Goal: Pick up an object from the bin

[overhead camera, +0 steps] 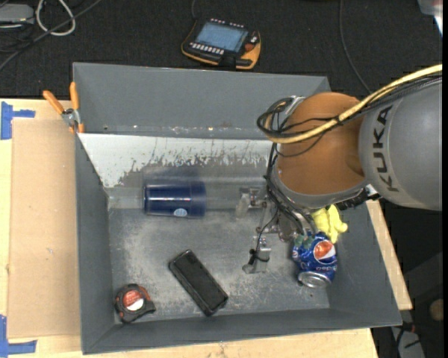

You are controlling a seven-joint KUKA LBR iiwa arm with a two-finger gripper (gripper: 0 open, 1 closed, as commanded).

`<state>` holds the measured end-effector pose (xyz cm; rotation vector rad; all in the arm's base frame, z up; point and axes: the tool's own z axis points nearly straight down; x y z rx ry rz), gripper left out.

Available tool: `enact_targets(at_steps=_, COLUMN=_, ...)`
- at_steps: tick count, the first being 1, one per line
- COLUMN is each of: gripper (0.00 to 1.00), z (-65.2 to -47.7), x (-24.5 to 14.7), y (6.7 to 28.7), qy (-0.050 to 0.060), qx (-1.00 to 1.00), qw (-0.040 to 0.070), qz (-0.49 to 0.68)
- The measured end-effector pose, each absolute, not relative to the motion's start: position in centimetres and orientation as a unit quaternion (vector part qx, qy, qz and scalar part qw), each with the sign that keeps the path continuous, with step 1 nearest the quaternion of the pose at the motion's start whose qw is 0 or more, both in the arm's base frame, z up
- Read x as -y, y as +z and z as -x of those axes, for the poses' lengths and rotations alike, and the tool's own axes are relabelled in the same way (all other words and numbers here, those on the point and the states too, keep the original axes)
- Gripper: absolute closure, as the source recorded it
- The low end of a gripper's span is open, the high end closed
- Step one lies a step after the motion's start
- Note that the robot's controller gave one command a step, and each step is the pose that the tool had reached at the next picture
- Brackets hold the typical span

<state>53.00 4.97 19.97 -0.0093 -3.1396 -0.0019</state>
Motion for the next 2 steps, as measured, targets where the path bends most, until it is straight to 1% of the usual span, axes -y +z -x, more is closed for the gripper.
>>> enact_targets(at_steps=1, gripper=0.0, z=-50.1, x=-4.4, y=14.8, qy=-0.001, qx=0.997, qw=0.002, qz=0.073)
enact_targets(at_steps=2, gripper=0.0, z=-52.1, x=-12.8, y=14.8, qy=-0.003, qx=1.0, qw=0.0, qz=0.026)
